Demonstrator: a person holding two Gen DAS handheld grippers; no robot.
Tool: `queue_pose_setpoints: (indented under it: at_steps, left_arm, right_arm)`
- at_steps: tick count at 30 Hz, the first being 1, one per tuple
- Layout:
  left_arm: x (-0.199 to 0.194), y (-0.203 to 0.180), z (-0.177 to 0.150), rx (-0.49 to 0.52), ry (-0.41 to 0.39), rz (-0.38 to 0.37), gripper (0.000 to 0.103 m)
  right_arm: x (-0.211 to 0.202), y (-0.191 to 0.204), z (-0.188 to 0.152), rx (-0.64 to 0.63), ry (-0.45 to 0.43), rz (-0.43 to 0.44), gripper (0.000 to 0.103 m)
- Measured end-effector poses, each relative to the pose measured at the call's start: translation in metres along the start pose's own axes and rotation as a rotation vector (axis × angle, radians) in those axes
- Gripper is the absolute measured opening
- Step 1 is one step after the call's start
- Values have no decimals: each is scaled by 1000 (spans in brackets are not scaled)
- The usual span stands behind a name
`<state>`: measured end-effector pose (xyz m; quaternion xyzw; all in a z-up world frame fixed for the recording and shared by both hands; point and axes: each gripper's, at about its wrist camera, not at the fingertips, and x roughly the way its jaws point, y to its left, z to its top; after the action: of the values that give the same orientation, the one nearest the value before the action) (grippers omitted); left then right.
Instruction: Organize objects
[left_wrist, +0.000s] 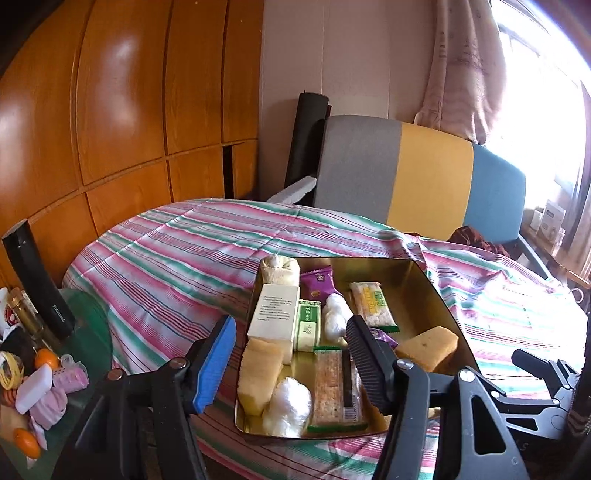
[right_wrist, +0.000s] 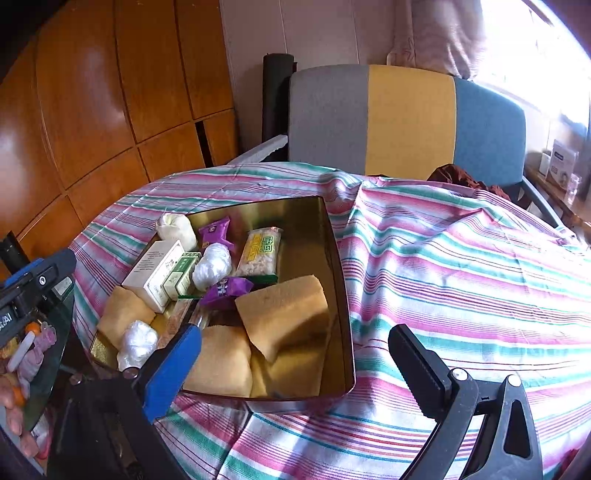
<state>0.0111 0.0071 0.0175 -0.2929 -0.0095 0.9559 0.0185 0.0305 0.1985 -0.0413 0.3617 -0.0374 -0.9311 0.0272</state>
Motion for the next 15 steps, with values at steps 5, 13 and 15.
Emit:
queue_pose_setpoints:
  at_steps: [5,13,15]
  left_arm:
    - [6,4,-2,-12,21,5,63]
    - [13,8,-3,-8,23,23,58]
    - [11,8,-2,-1,6,34,56]
  right_arm:
    - [5,2,-2,-8,18,7,102]
    - [13,3,-5,-13,40,17,102]
    - [15,3,-5,-14,44,17,102]
